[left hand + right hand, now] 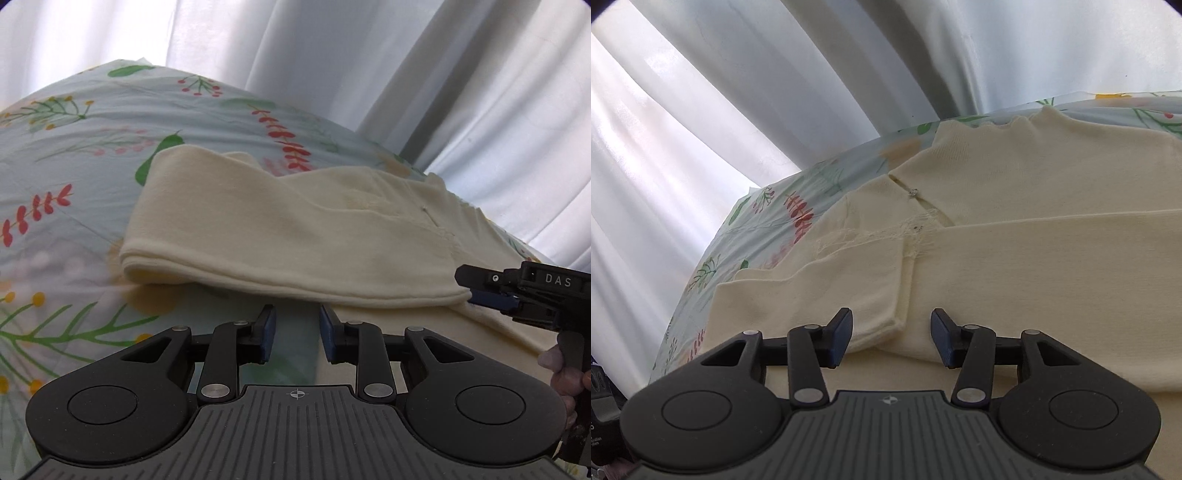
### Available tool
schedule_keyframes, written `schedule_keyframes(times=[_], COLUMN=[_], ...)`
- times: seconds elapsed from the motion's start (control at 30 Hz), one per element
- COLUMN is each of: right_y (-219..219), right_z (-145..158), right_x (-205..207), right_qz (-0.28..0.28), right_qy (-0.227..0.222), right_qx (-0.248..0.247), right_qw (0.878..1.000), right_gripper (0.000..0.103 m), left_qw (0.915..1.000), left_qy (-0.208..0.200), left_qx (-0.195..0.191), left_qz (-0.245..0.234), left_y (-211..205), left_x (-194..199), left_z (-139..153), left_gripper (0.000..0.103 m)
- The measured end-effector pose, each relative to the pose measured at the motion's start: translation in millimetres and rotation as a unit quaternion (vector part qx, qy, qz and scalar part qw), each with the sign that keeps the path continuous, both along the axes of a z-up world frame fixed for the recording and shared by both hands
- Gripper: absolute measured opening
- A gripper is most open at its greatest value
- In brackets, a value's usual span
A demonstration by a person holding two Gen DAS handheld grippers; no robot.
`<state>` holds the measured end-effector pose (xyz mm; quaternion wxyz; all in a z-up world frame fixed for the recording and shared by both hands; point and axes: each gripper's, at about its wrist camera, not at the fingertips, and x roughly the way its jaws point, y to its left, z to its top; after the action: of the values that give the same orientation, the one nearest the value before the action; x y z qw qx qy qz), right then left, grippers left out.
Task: Fold small clothes
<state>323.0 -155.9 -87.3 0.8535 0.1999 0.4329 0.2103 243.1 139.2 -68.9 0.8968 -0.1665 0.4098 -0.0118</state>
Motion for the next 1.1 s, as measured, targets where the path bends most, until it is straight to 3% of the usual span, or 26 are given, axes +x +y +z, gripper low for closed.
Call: schedule_keyframes(times=[0.07,0.13,0.17,0.3,0.43,0.5,0.67,0.8,0.87,0.93,1.1], right_y=[7,13,16,14,-36,-65,-132,-155,-159,-157,-147], right_z=[1,1,0,14,42,48,28,11,6,-1,-5], right_x=[4,7,9,-2,-27,-38,-51,-60,-61,-59,-48], right_qz=[0.003,0.002,0.002,-0.021,-0.106,-0.151,-0.224,-0.240,-0.240,-0.237,-0.215], right_qy=[-0.007,-0.007,-0.007,-0.060,-0.119,-0.127,-0.066,-0.032,-0.024,-0.015,-0.017], right_qx=[-0.004,-0.008,-0.013,-0.045,-0.058,-0.066,-0.107,-0.091,-0.077,-0.058,-0.054], right_qw=[1.000,1.000,1.000,0.997,0.985,0.978,0.966,0.966,0.968,0.970,0.975], right_gripper=[0.042,0.016,0.011,0.003,0.003,0.003,0.003,0.006,0.012,0.027,0.029], left_qw=[1.0000,0.9999,0.9999,0.9999,0.9998,0.9998,0.9999,0.9999,0.9998,0.9997,0.9995], left_qy=[0.000,0.000,0.001,0.000,-0.005,-0.007,-0.006,-0.006,-0.005,-0.004,-0.002], left_qx=[-0.004,-0.007,-0.007,0.008,0.010,0.012,0.003,0.011,0.018,0.023,0.031], left_qz=[0.008,0.012,0.012,0.016,0.017,0.015,0.011,0.003,0.000,-0.002,-0.003], left_y=[6,10,11,10,6,2,-9,-16,-19,-21,-25], left_x=[0,2,3,10,20,26,42,49,51,52,54], left_z=[-1,-1,-1,1,4,3,1,3,3,3,3], left_gripper=[0.028,0.027,0.027,0.027,0.030,0.030,0.030,0.030,0.030,0.031,0.032])
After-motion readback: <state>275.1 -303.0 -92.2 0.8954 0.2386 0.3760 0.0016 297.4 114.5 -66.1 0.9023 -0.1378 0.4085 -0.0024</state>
